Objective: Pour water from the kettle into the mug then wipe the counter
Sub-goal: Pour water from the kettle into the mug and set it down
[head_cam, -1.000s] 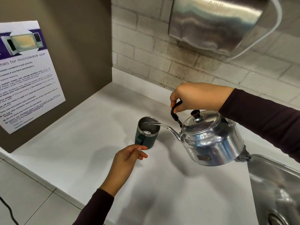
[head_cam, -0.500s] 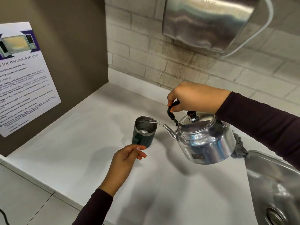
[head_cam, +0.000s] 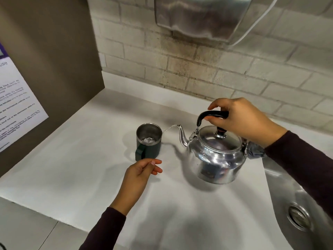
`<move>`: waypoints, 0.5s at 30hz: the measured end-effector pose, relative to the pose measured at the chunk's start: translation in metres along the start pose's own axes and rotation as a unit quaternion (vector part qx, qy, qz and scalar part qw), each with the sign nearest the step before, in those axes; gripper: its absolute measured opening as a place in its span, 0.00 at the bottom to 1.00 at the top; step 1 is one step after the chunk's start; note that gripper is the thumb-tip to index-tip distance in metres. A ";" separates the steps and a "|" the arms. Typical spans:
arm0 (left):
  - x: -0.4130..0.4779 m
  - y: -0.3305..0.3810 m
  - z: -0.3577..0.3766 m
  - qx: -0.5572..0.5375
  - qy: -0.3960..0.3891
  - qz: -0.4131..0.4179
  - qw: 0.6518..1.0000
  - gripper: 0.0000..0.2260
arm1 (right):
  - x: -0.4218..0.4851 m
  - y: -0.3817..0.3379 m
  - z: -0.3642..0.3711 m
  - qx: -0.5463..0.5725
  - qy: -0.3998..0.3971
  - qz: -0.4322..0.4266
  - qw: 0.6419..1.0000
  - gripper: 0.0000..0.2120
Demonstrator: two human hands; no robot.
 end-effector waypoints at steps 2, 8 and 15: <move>0.002 0.002 0.007 0.004 -0.010 -0.002 1.000 0.13 | -0.013 0.022 -0.002 0.052 0.032 0.052 0.997 0.10; 0.012 0.010 0.036 0.017 -0.050 0.004 0.999 0.13 | -0.034 0.084 -0.001 0.098 0.104 0.145 0.979 0.11; 0.025 0.018 0.072 0.044 -0.089 0.020 0.995 0.13 | -0.021 0.165 0.021 0.135 0.096 0.219 0.962 0.09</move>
Point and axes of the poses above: each hand's wrist, its own x-axis towards the middle knuckle, its own z-axis out of the palm, y = z × x, the point moved 4 cm from there along x, towards the middle knuckle, and after that the axes turned 6 degrees about x, right-handed, at the moved point
